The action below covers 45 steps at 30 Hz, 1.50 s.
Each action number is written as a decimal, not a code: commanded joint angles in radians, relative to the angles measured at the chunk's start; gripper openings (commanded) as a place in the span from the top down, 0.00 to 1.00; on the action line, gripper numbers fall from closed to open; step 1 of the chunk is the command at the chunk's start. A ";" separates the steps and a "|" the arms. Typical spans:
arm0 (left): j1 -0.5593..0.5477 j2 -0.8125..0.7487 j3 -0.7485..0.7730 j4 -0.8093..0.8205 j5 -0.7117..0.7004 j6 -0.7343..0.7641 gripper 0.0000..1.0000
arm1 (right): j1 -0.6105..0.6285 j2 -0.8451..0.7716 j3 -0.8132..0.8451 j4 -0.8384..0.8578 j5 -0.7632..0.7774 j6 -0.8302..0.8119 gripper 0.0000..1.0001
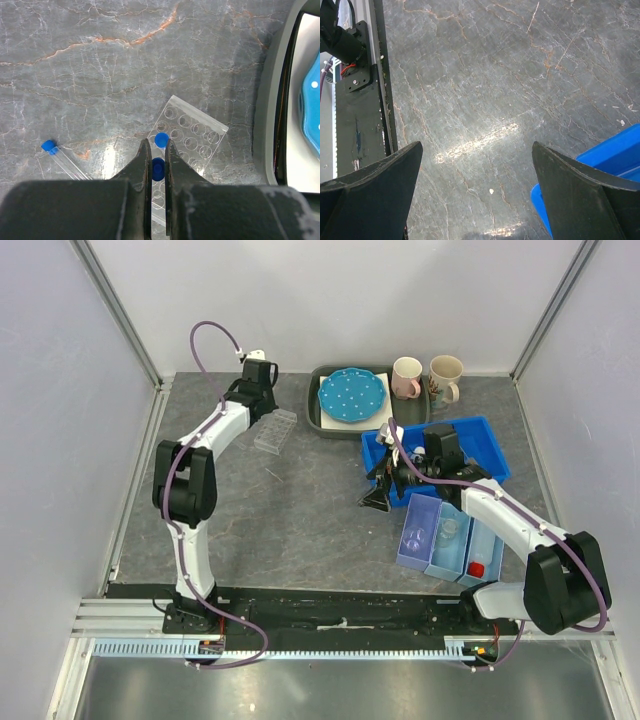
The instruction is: Organize the chemistry lab equipment
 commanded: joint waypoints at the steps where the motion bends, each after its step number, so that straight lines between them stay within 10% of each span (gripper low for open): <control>1: 0.005 0.031 0.071 -0.027 -0.003 0.015 0.98 | -0.003 -0.022 0.037 0.018 0.004 -0.025 0.02; 20: 0.008 0.080 0.077 -0.093 0.032 -0.028 0.94 | -0.003 -0.025 0.040 0.010 0.005 -0.034 0.02; 29: 0.008 0.045 0.037 -0.093 0.048 -0.045 0.61 | -0.005 -0.025 0.043 0.006 0.010 -0.040 0.02; 45: 0.050 -0.151 -0.079 -0.064 0.141 -0.060 0.30 | -0.008 -0.029 0.043 0.001 0.010 -0.046 0.02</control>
